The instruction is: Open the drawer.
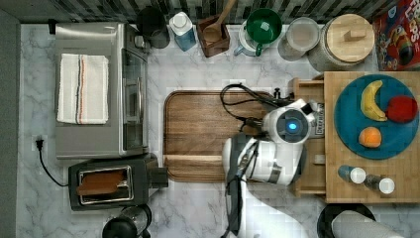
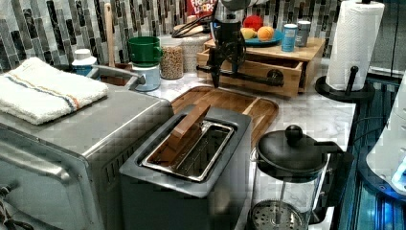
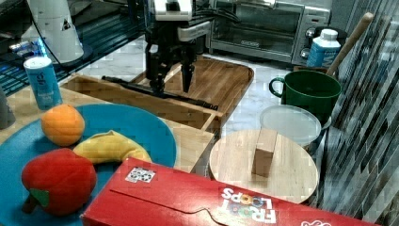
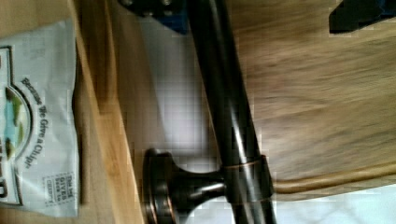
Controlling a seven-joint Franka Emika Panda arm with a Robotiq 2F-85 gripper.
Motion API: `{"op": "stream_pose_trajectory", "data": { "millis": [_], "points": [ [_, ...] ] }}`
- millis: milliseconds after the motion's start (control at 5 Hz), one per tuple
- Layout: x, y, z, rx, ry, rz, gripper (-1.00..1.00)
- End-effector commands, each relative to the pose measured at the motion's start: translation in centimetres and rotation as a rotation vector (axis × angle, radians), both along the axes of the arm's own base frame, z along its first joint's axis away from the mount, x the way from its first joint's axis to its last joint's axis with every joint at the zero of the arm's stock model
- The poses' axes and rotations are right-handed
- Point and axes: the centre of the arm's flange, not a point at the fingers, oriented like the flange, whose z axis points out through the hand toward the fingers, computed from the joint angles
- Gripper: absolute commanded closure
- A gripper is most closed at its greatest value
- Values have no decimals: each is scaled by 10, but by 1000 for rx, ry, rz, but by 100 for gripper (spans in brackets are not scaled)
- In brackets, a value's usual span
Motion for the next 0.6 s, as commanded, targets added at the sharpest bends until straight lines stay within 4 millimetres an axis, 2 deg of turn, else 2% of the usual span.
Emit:
{"op": "stream_pose_trajectory", "data": {
  "millis": [200, 400, 600],
  "points": [
    [-8, 204, 19, 83, -55, 103, -100],
    [-7, 216, 18, 109, -61, 65, -100],
    [-5, 217, 18, 115, -79, 51, -100]
  ]
}}
